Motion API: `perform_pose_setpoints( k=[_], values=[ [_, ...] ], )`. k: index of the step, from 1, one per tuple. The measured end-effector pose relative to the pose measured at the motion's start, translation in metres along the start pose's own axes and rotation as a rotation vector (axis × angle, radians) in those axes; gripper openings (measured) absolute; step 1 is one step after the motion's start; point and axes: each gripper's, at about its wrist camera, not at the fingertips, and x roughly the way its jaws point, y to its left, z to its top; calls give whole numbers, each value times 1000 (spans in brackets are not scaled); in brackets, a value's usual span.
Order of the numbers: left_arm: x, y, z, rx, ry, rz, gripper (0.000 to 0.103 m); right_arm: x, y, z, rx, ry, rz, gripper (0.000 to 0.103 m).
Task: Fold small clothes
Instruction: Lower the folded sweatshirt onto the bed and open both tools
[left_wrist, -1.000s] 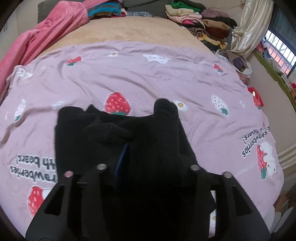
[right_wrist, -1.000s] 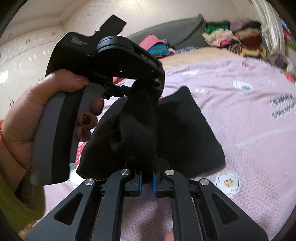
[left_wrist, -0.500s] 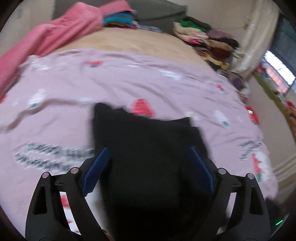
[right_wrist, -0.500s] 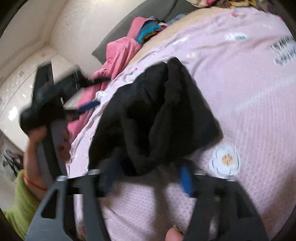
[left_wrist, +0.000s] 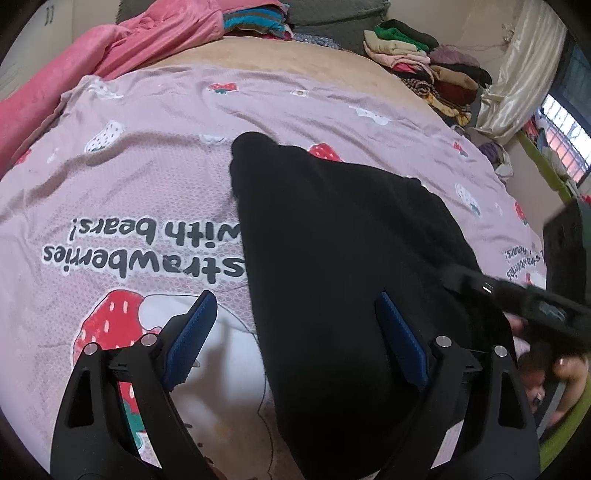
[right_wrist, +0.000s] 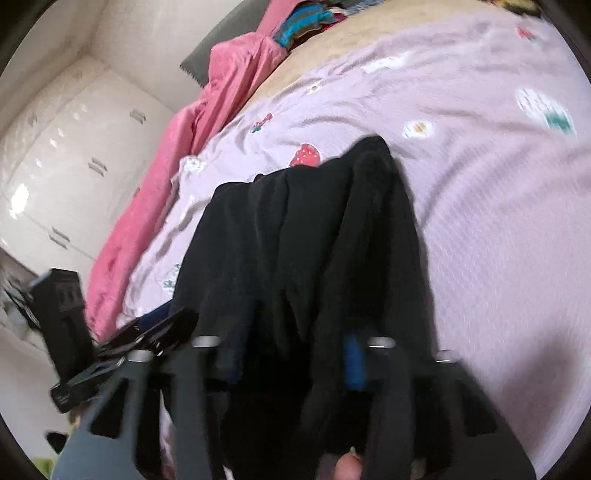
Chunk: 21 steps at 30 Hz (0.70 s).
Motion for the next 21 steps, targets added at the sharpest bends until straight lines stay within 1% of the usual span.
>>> perform_pose_setpoints(
  k=[1, 2, 6, 8, 11, 13, 14, 17, 19, 21],
  values=[
    [-1, -3, 0, 8, -1, 3, 81, 0, 6, 2, -36, -2, -34, 21],
    [-2, -6, 0, 16, 5, 1, 81, -4, 18, 6, -89, -3, -61, 20],
    [-9, -18, -3, 37, -6, -17, 81, -27, 45, 22, -243, -57, -90, 19],
    [-10, -24, -6, 46, 1, -29, 81, -30, 43, 23, -288, -64, -126, 19],
    [-6, -31, -12, 71, 20, -27, 81, -15, 26, 18, -349, -30, -200, 19],
    [-1, -32, -16, 74, 39, -28, 81, 2, 4, 11, -302, 10, -216, 19],
    [0, -32, -17, 73, 44, -32, 81, 4, -2, 8, -284, 8, -210, 19],
    [2, -33, -19, 74, 47, -32, 81, 1, -12, 1, -249, -40, -187, 23],
    [1, -33, -19, 72, 49, -33, 81, 2, -15, 0, -215, -57, -200, 31],
    [0, -34, -19, 77, 48, -30, 81, 0, -17, -1, -185, -68, -215, 36]
  ],
)
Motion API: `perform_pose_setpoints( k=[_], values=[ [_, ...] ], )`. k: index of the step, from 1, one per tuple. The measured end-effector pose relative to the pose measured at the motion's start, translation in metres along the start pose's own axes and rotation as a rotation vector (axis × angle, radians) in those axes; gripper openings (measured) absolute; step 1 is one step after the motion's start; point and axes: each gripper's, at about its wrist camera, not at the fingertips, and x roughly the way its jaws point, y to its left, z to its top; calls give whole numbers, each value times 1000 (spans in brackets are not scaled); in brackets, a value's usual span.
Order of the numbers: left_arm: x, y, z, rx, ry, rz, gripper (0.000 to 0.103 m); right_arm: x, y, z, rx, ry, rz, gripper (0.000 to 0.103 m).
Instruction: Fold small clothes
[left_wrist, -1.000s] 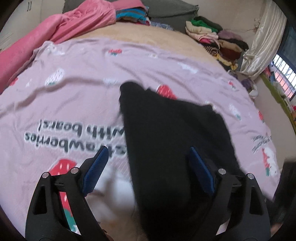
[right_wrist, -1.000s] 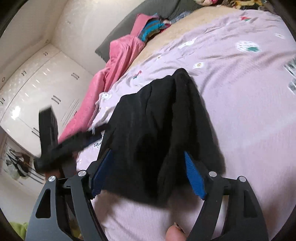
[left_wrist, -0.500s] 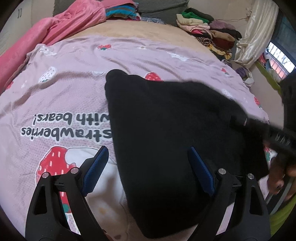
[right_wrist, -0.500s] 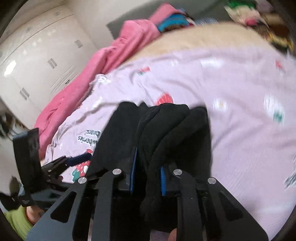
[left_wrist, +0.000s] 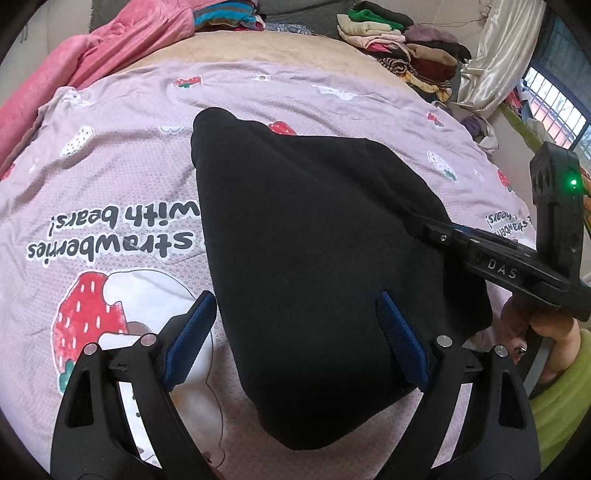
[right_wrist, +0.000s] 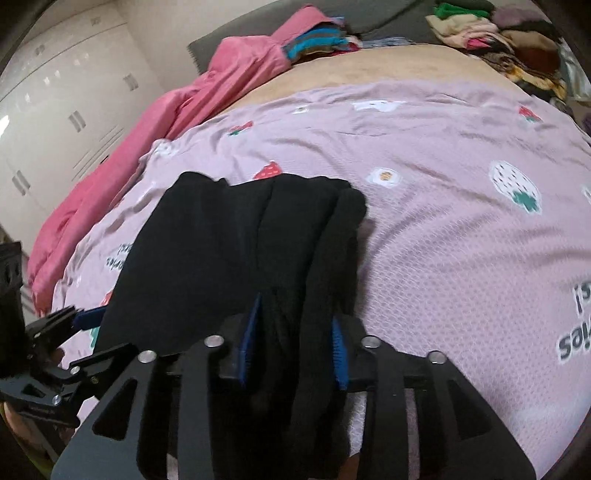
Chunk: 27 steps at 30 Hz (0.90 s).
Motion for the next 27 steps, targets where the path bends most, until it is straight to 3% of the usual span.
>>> perform_pose_setpoints(
  k=[6, 17, 25, 27],
  values=[
    [-2, 0, 0, 3, -1, 4, 81, -7, 6, -3, 6, -18, -79, 47],
    [-17, 4, -6, -1, -17, 8, 81, -39, 17, -8, -14, -77, -150, 53],
    [-49, 5, -17, 17, -73, 16, 93, -103, 44, -26, -50, -217, -205, 93],
    [-60, 7, -23, 17, -96, 14, 93, -121, 54, -38, -60, -256, -215, 96]
  ],
)
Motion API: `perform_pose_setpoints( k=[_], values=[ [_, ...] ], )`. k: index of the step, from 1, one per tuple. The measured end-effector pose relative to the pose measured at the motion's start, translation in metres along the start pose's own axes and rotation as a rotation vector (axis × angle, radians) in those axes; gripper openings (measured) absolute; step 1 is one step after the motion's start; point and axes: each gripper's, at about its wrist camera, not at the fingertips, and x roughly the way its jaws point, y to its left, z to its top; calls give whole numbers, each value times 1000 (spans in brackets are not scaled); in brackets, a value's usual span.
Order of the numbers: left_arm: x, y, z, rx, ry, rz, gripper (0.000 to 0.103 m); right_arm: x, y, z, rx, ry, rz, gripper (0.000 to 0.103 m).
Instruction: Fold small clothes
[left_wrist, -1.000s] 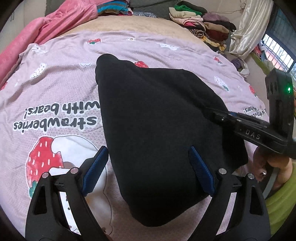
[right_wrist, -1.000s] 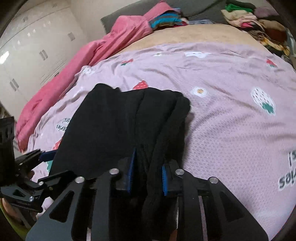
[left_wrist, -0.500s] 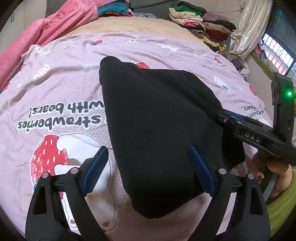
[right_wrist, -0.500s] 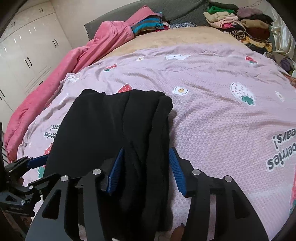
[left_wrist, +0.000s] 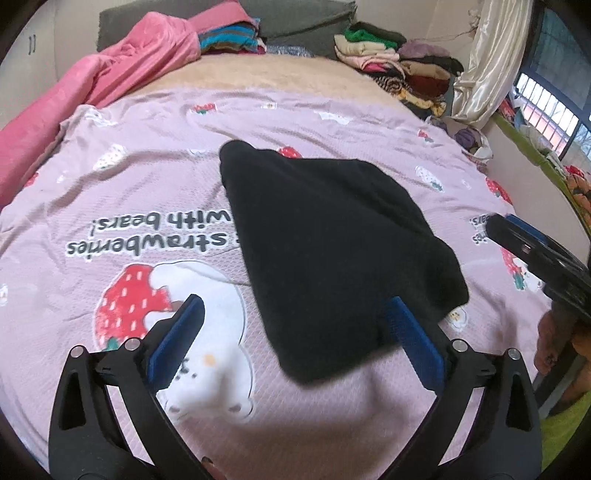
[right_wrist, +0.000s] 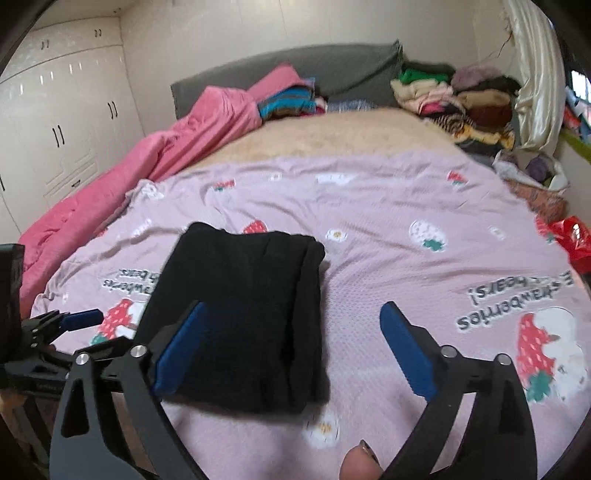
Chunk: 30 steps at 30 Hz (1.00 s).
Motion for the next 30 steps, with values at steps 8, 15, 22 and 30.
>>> perform_pose_setpoints(
  k=[8, 15, 22, 30],
  values=[
    [-41, 10, -37, 18, -74, -8, 93, -53, 30, -34, -33, -78, -46, 99],
    [-61, 21, -75, 33, -97, 7, 93, -73, 50, -72, -23, -85, -69, 99],
    [-72, 31, -101, 36, -115, 26, 93, -89, 65, -106, -35, -136, -138, 99],
    [-68, 33, -114, 34, -106, 19, 93, -86, 66, -137, 11, -74, -147, 99]
  ],
)
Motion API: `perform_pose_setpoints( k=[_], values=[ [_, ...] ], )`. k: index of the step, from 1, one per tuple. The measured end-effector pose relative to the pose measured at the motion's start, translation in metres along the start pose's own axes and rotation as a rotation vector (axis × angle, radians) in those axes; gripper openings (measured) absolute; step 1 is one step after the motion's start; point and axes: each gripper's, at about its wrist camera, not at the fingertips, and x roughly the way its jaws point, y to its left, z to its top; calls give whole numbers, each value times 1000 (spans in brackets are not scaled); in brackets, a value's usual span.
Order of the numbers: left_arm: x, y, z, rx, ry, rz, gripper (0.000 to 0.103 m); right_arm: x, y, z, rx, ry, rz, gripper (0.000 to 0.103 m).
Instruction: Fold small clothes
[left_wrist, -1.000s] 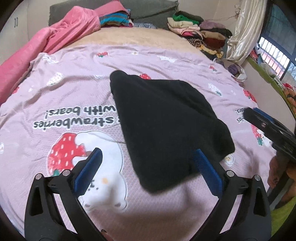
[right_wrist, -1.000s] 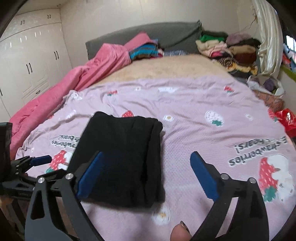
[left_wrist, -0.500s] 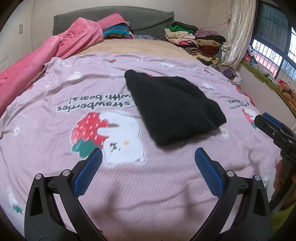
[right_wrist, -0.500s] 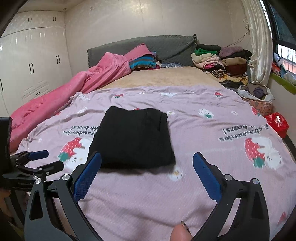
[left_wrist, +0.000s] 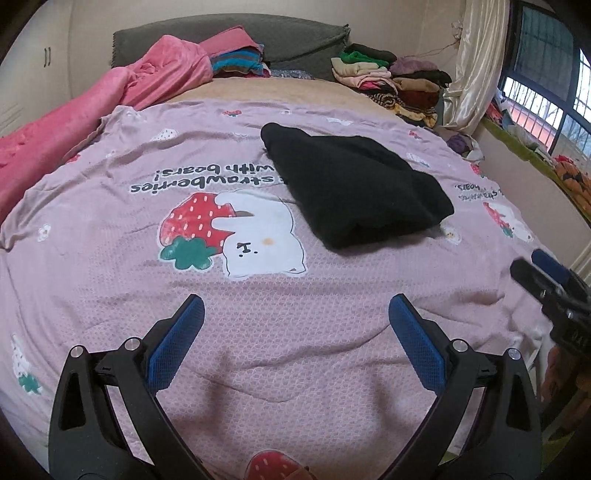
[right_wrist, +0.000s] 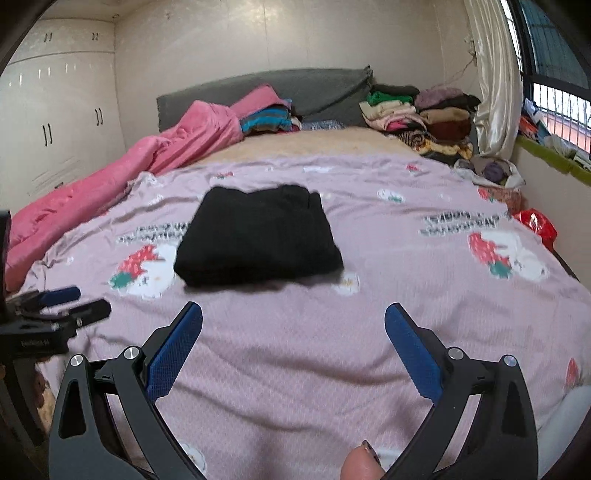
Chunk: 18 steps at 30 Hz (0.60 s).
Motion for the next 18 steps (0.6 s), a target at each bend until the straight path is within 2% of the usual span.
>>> perform_pose_setpoints(
  k=[5, 18],
  values=[
    [5, 2, -3, -7, 11, 2, 93, 9, 1, -12, 20, 59, 4, 99],
    [10, 2, -6, -3, 34, 32, 93, 12, 0, -14, 14, 67, -16, 99]
  ],
)
